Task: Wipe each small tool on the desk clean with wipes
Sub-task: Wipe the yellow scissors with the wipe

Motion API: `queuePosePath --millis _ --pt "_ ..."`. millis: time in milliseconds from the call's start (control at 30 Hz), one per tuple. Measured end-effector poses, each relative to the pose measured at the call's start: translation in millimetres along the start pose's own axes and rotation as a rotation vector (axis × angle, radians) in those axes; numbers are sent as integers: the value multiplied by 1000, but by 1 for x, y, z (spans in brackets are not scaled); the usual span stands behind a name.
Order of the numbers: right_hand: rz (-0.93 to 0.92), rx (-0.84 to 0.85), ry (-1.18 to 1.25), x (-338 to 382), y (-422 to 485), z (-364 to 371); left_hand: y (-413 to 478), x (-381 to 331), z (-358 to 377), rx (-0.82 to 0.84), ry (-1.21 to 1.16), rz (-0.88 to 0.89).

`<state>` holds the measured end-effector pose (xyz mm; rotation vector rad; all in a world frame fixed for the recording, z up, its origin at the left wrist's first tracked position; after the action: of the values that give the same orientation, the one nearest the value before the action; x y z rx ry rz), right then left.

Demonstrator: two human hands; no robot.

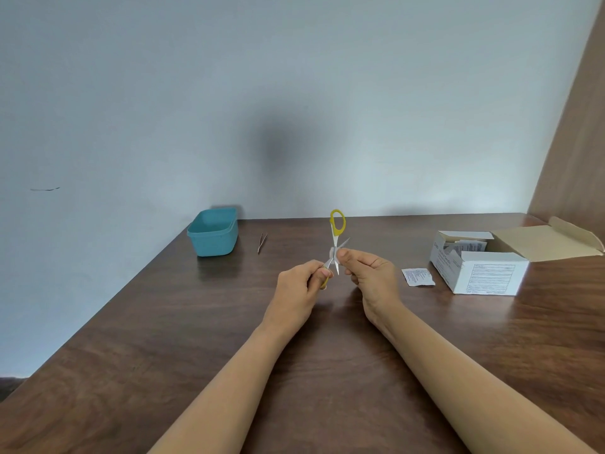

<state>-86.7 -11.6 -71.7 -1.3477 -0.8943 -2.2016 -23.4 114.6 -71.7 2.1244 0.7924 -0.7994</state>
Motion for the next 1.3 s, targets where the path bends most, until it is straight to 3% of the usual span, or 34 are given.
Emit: queuePosePath --millis 200,433,633,1300 --pt "-83 57 -35 2 -1 1 0 -2 1 59 73 34" --pt "-195 187 -252 -8 3 3 -1 -2 2 78 122 62" --pt "-169 246 -187 -7 2 4 1 1 0 40 89 20" --pt "-144 218 -225 -8 4 3 2 4 -2 -7 34 -55"
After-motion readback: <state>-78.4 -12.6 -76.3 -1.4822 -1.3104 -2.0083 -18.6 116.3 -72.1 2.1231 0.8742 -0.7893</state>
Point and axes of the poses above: each hand's wrist, its own y-axis towards the middle knuckle, its own z-axis out of the palm, x = y × z, the point moved 2 cm from there along y, towards the middle knuckle, and after that the axes turned 9 degrees about -z, right-handed, at the moved point
